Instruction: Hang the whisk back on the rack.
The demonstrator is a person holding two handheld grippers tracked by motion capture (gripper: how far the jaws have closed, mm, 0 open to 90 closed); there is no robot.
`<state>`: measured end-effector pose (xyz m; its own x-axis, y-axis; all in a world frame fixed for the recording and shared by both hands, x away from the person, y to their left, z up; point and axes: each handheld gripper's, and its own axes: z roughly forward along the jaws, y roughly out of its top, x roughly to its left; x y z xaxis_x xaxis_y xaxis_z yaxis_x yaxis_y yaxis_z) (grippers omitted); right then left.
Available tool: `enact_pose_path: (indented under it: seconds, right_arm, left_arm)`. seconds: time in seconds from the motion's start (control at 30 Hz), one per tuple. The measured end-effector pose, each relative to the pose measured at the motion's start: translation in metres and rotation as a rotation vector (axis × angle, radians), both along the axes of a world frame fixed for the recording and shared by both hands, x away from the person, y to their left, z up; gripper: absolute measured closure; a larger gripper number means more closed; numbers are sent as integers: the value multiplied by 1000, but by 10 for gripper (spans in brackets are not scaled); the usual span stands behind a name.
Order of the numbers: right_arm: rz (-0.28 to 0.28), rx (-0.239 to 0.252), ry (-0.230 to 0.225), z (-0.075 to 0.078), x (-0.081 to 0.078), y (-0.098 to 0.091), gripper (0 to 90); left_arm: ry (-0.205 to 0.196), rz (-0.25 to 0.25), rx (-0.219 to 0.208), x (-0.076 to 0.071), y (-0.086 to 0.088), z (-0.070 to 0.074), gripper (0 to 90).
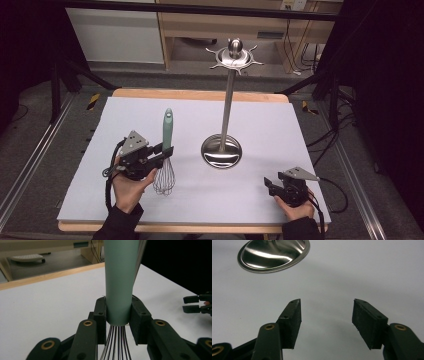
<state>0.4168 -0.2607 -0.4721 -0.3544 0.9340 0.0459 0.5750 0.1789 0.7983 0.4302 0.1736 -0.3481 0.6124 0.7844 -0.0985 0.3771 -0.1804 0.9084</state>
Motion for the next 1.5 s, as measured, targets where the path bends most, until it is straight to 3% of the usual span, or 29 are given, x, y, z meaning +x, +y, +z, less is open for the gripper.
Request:
enact_pose_path:
  seconds: [0.33, 0.67, 1.5]
  right_arm:
    - [0, -5, -4, -1, 0, 1, 403]
    - [1, -5, -7, -1, 1, 0, 402]
    - [4, 2, -10, -1, 1, 0, 402]
  left_arm:
    - [-53, -21, -21, 2, -7, 13, 689]
    - [-114, -66, -31, 2, -30, 39, 689]
    - [-180, -153, -40, 4, -72, 71, 689]
